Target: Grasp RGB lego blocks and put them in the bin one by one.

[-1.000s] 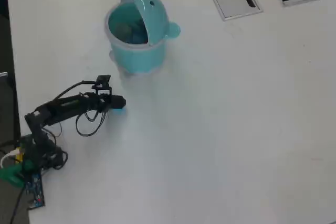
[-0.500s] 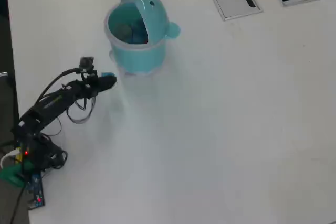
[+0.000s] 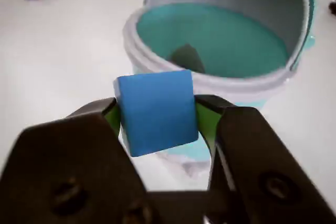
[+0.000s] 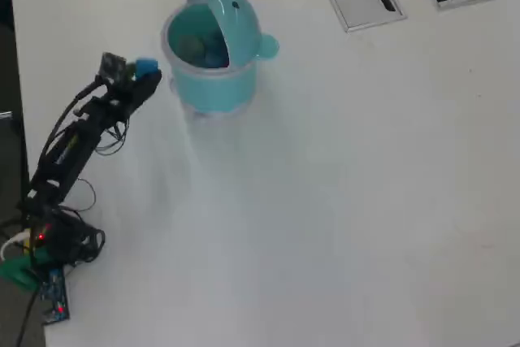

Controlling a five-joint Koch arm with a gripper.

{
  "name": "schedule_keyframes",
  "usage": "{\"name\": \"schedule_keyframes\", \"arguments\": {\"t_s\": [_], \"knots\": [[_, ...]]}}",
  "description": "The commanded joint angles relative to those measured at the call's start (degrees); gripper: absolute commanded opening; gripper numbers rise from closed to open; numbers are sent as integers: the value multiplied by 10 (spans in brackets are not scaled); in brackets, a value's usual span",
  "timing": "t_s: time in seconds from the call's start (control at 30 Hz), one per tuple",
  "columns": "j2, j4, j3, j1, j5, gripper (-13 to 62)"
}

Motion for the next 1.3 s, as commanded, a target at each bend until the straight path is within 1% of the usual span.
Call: {"name": "schedule_keyframes", "arguments": {"t_s": [0.0,0.17,0.33,0.47,0.63,0.8,1.03,1.07,1.13,1.17,1.2,1.23,1.27], "knots": [[3,-40,-62,-4,18,99],[-35,-43,-138,-7,25,99],[-86,-34,-250,-16,56,99],[-107,-85,-260,-6,130,99],[-137,-150,-261,12,158,100],[-253,-179,-391,28,158,100],[-312,-210,-434,54,158,100],[-352,-221,-491,82,157,104],[-353,-222,-498,88,156,107],[-358,-222,-501,90,154,132],[-372,-223,-506,94,133,196],[-374,-224,-505,94,124,209],[-377,-226,-497,88,98,264]]}}
